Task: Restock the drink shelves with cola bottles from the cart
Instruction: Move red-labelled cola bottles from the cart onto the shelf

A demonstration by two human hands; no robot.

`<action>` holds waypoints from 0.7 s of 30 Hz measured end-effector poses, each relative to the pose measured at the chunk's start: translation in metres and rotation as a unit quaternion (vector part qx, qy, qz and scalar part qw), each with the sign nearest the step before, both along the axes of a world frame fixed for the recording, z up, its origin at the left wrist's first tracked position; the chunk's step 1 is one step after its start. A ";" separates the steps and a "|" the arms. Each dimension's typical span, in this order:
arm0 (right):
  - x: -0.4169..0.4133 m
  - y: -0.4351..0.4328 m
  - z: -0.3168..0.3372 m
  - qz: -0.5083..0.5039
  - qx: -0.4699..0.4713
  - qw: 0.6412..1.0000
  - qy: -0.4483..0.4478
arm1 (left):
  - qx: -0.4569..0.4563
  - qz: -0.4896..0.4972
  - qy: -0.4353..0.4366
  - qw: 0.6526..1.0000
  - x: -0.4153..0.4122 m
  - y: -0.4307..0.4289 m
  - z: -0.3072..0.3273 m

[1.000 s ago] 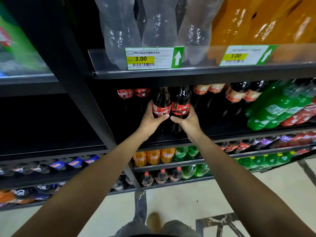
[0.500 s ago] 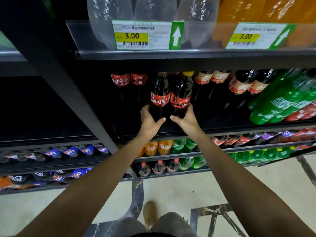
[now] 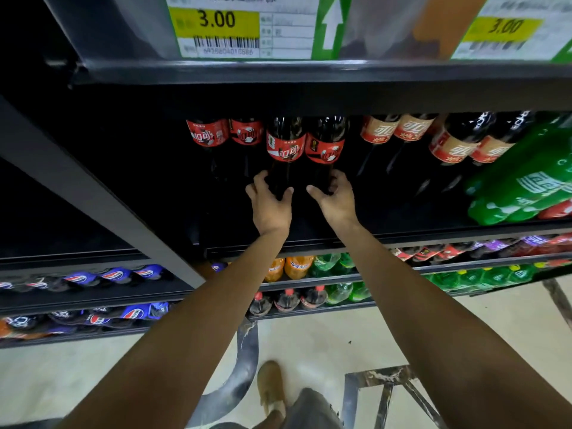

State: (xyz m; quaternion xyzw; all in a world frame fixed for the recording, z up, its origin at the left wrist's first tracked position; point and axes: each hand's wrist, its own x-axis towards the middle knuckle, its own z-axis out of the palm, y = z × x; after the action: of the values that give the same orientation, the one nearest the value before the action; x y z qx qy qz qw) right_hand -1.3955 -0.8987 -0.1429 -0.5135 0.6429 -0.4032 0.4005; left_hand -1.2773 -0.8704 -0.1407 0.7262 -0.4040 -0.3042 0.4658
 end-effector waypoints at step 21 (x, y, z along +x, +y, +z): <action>0.012 -0.023 0.003 -0.037 0.002 0.999 0.036 | 0.068 0.072 0.068 0.993 -0.003 -0.028 0.002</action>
State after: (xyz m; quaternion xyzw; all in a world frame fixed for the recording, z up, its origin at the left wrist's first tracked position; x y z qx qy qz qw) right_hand -1.3840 -0.9219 -0.1400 -0.5025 0.6765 -0.3976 0.3631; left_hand -1.2804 -0.8981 -0.1386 0.7610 -0.2961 -0.3455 0.4625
